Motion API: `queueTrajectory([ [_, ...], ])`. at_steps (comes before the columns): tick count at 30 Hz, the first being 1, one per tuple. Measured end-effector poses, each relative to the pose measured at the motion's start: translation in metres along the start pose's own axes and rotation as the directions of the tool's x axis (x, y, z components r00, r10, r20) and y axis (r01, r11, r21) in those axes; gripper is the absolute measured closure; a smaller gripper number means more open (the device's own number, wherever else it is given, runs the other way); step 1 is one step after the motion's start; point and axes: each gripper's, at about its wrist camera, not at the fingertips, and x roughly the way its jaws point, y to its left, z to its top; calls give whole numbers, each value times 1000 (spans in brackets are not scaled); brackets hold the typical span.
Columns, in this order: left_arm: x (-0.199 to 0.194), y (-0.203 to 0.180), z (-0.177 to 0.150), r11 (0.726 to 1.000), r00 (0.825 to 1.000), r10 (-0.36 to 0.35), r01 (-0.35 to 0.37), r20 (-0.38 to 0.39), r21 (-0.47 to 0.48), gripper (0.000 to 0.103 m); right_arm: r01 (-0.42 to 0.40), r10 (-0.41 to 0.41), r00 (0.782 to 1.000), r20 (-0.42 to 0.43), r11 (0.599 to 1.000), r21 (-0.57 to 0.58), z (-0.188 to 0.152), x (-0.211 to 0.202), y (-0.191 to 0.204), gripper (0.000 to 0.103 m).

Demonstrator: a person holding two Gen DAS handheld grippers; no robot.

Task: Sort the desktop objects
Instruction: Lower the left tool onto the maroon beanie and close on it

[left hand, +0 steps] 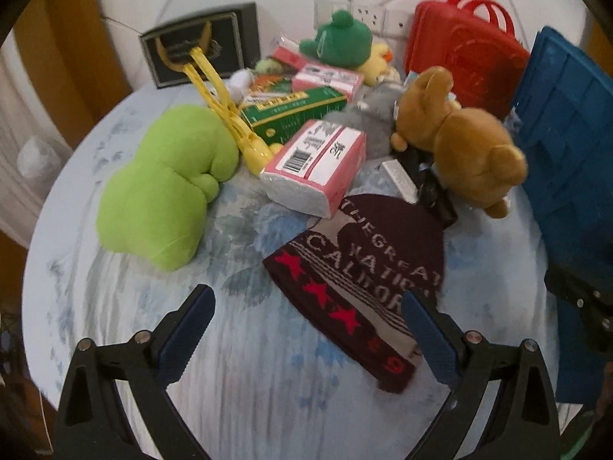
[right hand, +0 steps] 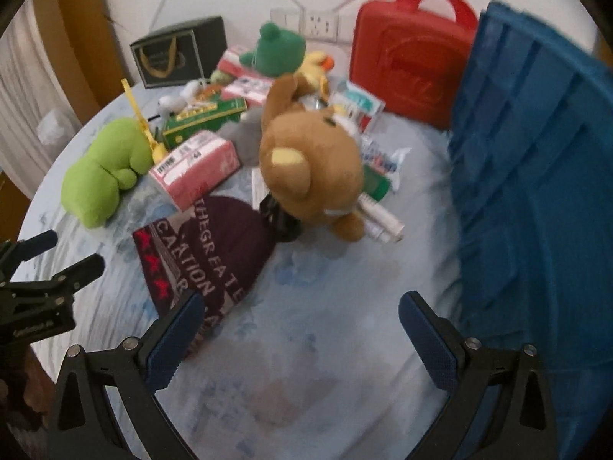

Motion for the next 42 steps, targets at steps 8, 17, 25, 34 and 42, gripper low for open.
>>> queueTrajectory([
  [8,65,17,9,991,993,-78,88,-94,105,4,74,-65,996,-67,986,147,-11,42,10,0],
  [17,64,-36,8,946,962,-250,268,-113,185,4,147,-125,987,-100,956,253,-26,65,-15,26],
  [25,108,-83,-2,944,977,-148,187,-156,272,29,65,-52,997,-58,966,250,-14,75,-37,35],
  [34,120,-27,39,981,982,-165,173,-91,90,59,-79,83,997,-12,979,187,28,131,-13,46],
  [42,120,-33,41,980,988,-134,144,-77,137,58,-39,38,999,14,996,78,52,165,16,72],
])
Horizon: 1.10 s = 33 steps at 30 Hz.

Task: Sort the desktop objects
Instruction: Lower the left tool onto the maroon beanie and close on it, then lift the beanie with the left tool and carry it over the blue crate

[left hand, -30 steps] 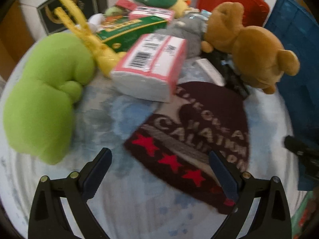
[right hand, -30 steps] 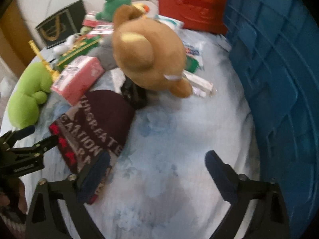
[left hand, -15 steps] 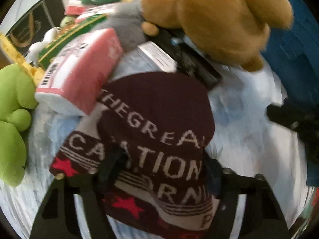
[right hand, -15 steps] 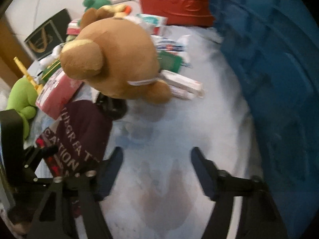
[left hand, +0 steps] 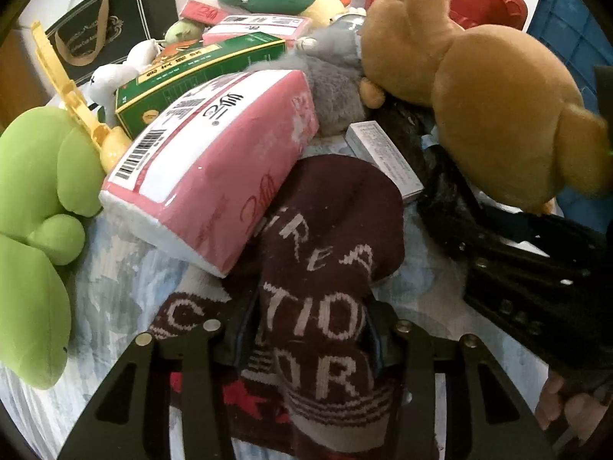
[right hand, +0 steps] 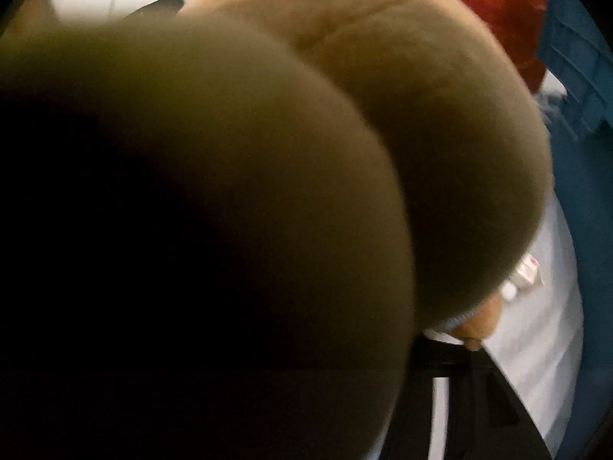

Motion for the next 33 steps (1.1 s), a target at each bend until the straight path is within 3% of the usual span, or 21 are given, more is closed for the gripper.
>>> queueTrajectory([
  [5,-9,-3,-8,1000,1000,11,-11,5,13,66,-14,15,999,-43,1000,16,-14,-6,-1,75],
  [9,-22,-3,-24,1000,1000,4,-4,-5,11,71,-28,30,996,-83,999,31,-45,-27,-8,75],
  [17,-44,-13,-60,999,997,-14,16,-73,35,72,-51,67,978,-198,995,82,-104,-60,-19,73],
  [19,-47,-12,-60,999,998,-3,5,-70,33,72,-56,72,978,-194,995,88,-114,-66,-15,64],
  [24,-30,-14,-58,999,998,16,-14,-55,34,72,-73,85,985,-151,994,81,-100,-65,-9,43],
  [26,-43,-13,-75,1000,998,10,-8,-60,27,72,-48,58,990,-131,996,80,-92,-60,-8,43],
  [31,-46,-15,-76,1000,999,18,-17,-40,23,72,-14,21,993,-114,998,62,-79,-38,-2,55],
  [33,-49,-20,-80,999,999,29,-28,-36,29,73,59,-59,994,-90,998,-6,-76,-36,10,74],
])
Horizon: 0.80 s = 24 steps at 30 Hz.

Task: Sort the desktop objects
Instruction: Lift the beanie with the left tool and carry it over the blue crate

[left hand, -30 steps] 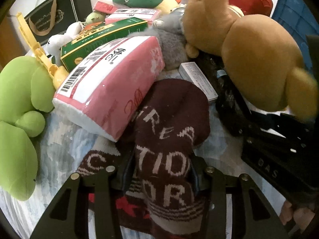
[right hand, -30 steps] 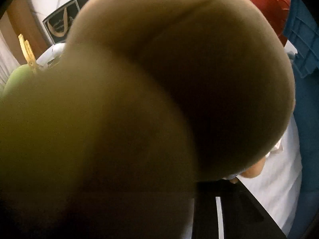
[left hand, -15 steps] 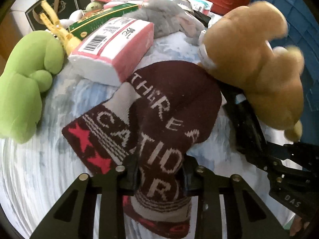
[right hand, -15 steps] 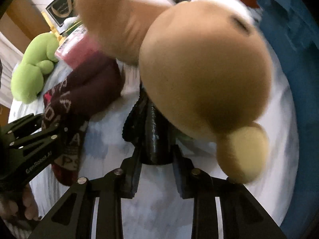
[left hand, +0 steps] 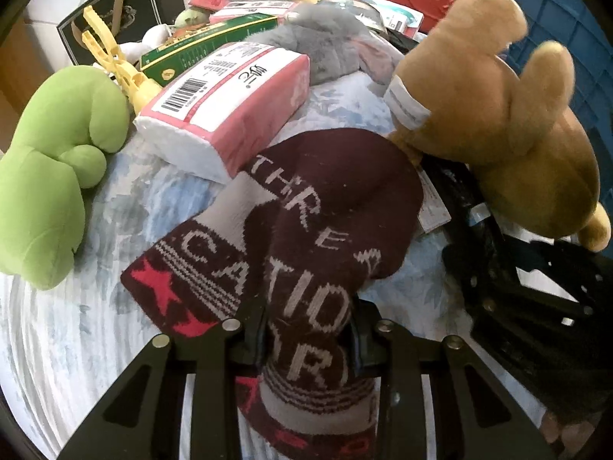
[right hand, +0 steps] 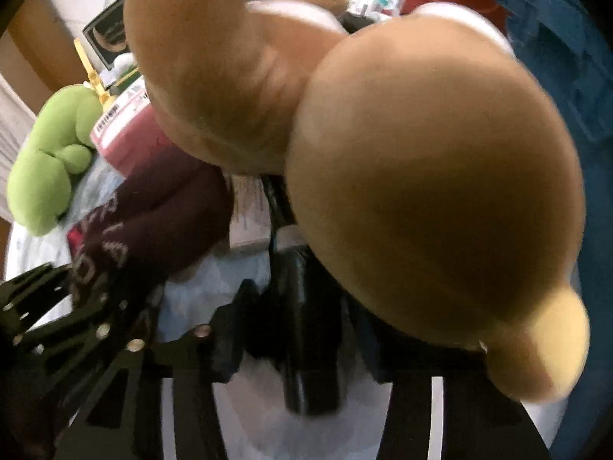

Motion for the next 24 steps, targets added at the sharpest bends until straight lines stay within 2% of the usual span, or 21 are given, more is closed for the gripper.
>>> queueTrajectory([
  [7,-36,-4,-17,1000,999,3,-3,49,-11,74,-115,116,992,-44,993,20,-28,-33,-9,74],
  [9,-39,-10,-19,1000,998,17,-16,68,-23,74,-146,146,989,-35,989,1,-38,-52,-11,74],
  [13,-78,-15,-31,998,992,26,-19,120,-60,74,-187,188,982,18,981,-57,-47,-95,-9,74],
  [18,-133,-13,-26,996,969,59,-43,240,-73,74,-214,227,968,110,970,-116,-62,-141,11,74],
  [24,-188,-4,-22,997,932,65,-47,356,-59,74,-201,226,945,235,971,-126,-54,-199,15,74],
])
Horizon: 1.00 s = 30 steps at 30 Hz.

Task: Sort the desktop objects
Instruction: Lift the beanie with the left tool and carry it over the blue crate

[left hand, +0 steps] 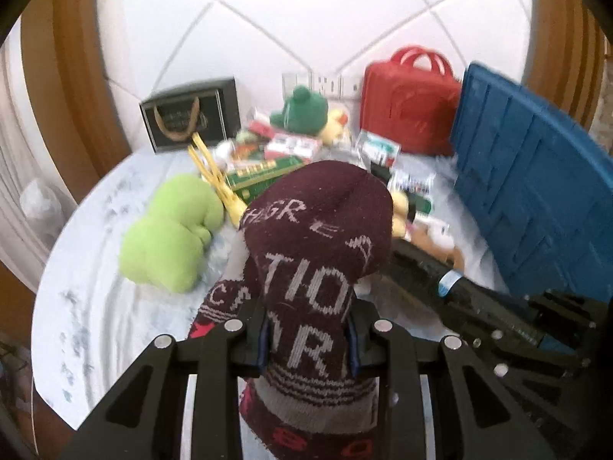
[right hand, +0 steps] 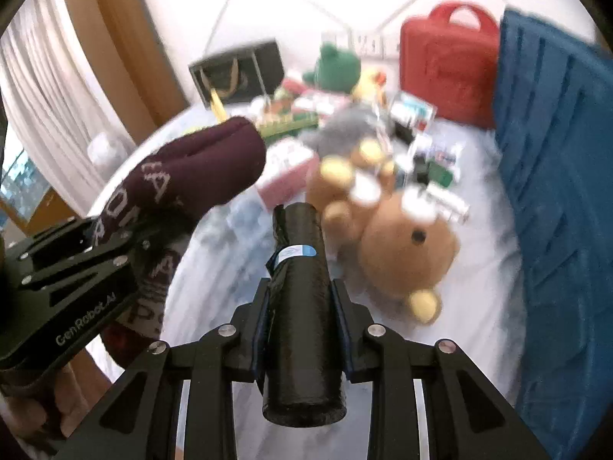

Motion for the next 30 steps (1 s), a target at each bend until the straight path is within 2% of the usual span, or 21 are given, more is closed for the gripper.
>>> queueTrajectory([
  [4,-26,2,11,999,998,-32,30,61,31,74,44,-44,995,95,999,5,17,-36,15,74],
  [7,-44,-3,21,996,991,-74,68,108,54,74,90,-92,982,163,996,23,20,-63,17,74],
  [12,-70,-32,38,983,972,-160,141,174,118,74,184,-200,944,262,979,84,25,-116,7,74],
  [15,-89,-60,49,968,952,-223,191,208,163,74,235,-261,916,304,964,122,26,-149,-8,74],
  [18,-109,-98,58,948,928,-282,230,243,221,74,288,-334,875,351,941,179,21,-190,-33,74],
  [24,-150,-198,70,899,865,-397,300,307,319,74,381,-463,798,385,884,272,2,-258,-103,74],
  [28,-162,-267,76,876,840,-449,348,304,334,74,424,-515,771,374,854,302,-12,-290,-164,74],
  [30,-169,-309,75,863,834,-472,370,285,344,74,454,-542,761,357,837,304,-20,-303,-193,74],
])
